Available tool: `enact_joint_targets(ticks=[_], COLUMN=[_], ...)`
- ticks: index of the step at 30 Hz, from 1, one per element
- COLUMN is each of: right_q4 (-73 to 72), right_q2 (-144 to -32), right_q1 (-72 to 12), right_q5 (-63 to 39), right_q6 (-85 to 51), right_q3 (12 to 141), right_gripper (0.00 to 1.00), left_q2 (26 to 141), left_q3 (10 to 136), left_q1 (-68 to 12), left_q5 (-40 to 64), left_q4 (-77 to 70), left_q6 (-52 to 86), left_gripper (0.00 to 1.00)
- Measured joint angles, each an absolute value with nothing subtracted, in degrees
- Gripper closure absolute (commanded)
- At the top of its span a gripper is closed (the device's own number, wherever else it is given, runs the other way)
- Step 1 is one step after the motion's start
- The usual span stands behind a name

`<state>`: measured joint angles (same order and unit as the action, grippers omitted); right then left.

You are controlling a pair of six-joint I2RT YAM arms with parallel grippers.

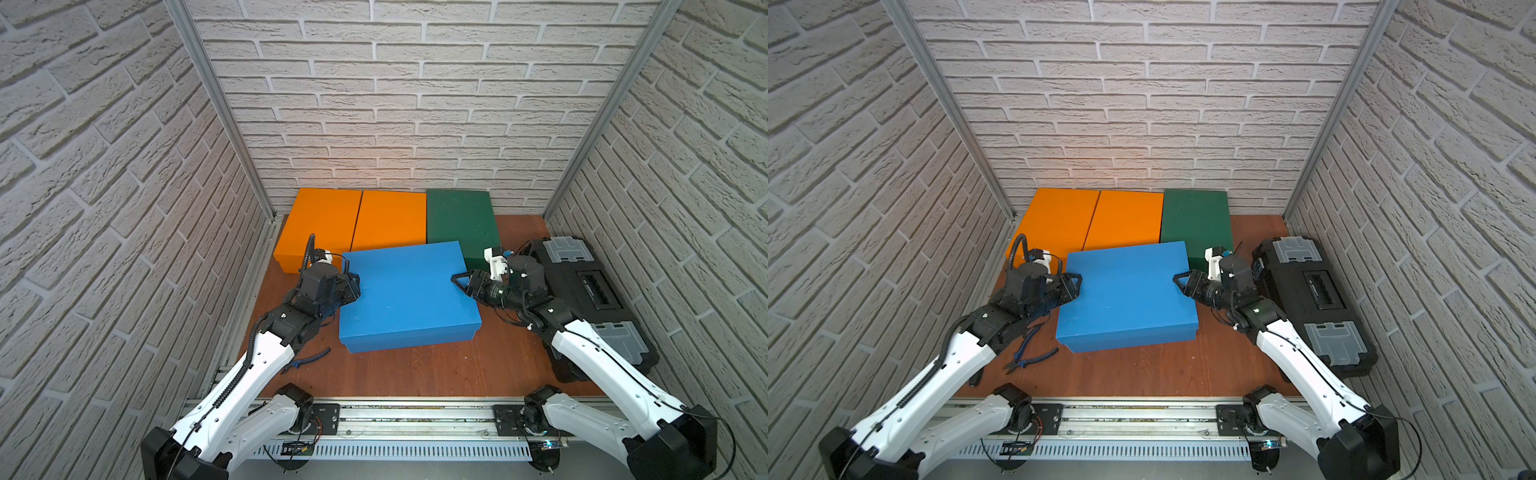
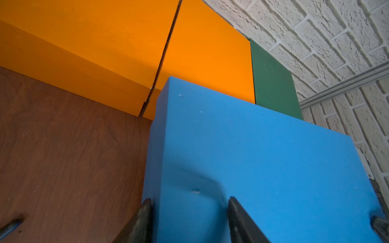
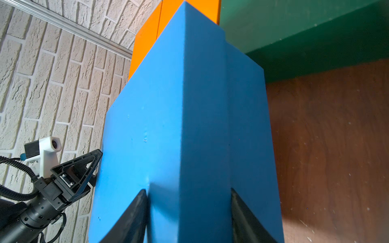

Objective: Stack the shoeboxes
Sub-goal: Pick up the shoebox from the center of the board, then place the shoebox at the shoebox.

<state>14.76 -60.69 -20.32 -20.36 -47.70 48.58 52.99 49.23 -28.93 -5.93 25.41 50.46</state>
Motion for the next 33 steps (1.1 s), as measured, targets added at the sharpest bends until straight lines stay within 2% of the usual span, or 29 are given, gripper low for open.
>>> enact_joint_targets(ticks=[17, 25, 33], right_q4=[10.94, 9.45, 9.5], right_q2=[-79.22, -89.91, -103.94], right_q1=[-20.29, -18.57, -15.9], right_q5=[-21.34, -22.63, -25.39], right_q6=[-43.0, -42.81, -42.37], right_q3=[67.61, 76.97, 91.5], right_gripper=[0.6, 0.6, 0.6], left_q2=[62.61, 73.19, 86.89], left_q3=[59.33, 65.76, 76.53], left_q1=[-13.91, -8.84, -5.28], left_q5=[3.88, 8.27, 12.75], left_q4=[20.78, 15.94, 11.9], left_q6=[48.18, 47.97, 47.4], left_gripper=[0.44, 0.44, 0.43])
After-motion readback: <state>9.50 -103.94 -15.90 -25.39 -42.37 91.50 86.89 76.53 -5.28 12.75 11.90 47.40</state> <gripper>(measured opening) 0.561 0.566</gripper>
